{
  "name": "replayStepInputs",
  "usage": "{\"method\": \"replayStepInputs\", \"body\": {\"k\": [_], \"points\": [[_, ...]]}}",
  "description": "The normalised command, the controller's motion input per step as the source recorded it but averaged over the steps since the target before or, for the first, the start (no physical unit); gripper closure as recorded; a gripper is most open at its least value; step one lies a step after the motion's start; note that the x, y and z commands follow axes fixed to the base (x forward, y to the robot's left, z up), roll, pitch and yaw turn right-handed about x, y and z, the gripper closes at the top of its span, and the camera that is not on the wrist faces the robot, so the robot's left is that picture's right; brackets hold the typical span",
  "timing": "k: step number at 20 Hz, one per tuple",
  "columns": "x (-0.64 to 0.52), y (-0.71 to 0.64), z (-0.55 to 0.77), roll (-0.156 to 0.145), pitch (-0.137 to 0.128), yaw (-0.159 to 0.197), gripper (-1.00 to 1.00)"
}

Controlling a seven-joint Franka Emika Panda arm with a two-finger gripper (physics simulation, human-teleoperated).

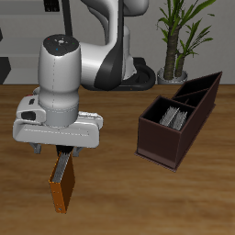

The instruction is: Place the left striped book into the left desk caddy's right compartment and place the right striped book into the left desk caddy's right compartment and place the orange book into the left desk caddy's left compartment

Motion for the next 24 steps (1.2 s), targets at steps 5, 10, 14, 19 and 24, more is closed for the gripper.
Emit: {"method": "replayStepInputs", "body": {"k": [5,10,14,19,24], "points": [[-0.01,0.0,-0.2,0.038,0.024,0.001,-1.0],[0.02,0.04,-0.2,0.024,0.025,-0.015,-1.0],[0.0,0.08,-0.2,0.014,0.016,0.001,-1.0],[-0.01,0.04,-0.16,-0.002,0.021,-0.002,-1.0],[0.05,0.0,-0.21,0.01,0.015,-0.014,-1.0]]}}
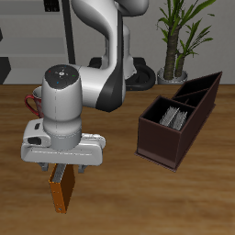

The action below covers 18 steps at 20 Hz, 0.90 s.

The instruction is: Place the left striped book into the left desk caddy's right compartment and place the right striped book into the left desk caddy's right compartment and place the orange book into the left desk caddy's left compartment

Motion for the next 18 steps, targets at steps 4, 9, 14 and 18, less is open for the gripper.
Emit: {"method": "replayStepInputs", "body": {"k": [4,9,14,18], "points": [[-0.04,-0.06,-0.2,-0.028,0.023,-0.02,-1.0],[0.02,-0.07,-0.21,-0.003,0.028,0.0,-1.0],[0.04,0.04,-0.29,-0.003,0.034,0.005,1.0],[0.01,0.03,-0.21,0.003,0.024,-0.002,1.0]]}}
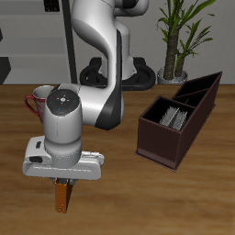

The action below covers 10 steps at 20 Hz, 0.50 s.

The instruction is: Place the left striped book into the left desk caddy's right compartment and place the right striped book into the left desk caddy's right compartment and place the orange book into the left desk caddy's left compartment

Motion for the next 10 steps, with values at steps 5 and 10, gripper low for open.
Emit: {"method": "replayStepInputs", "body": {"k": [5,10], "points": [[-0.04,-0.07,-0.08,-0.014,0.013,-0.024,1.0],[-0.21,0.02,0.32,-0.053,-0.031,-0.111,1.0]]}}
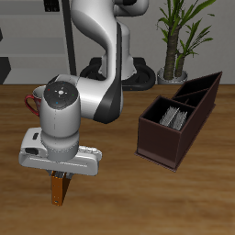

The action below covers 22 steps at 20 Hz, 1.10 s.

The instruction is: Place the left striped book into the left desk caddy's right compartment and place the right striped book into the left desk caddy's right compartment and place the orange book into the left desk caddy's left compartment

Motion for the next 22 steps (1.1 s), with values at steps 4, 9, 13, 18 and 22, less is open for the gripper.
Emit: {"method": "replayStepInputs", "body": {"k": [4,9,13,18,22], "points": [[-0.36,0.21,0.51,-0.012,-0.065,-0.081,1.0],[-0.32,0.17,0.36,0.065,-0.018,-0.057,1.0],[-0.42,0.12,0.44,0.025,-0.024,-0.022,1.0],[-0.44,0.03,0.47,-0.09,-0.06,-0.059,1.0],[-0.51,0.34,0.46,-0.035,-0.087,-0.008,1.0]]}}
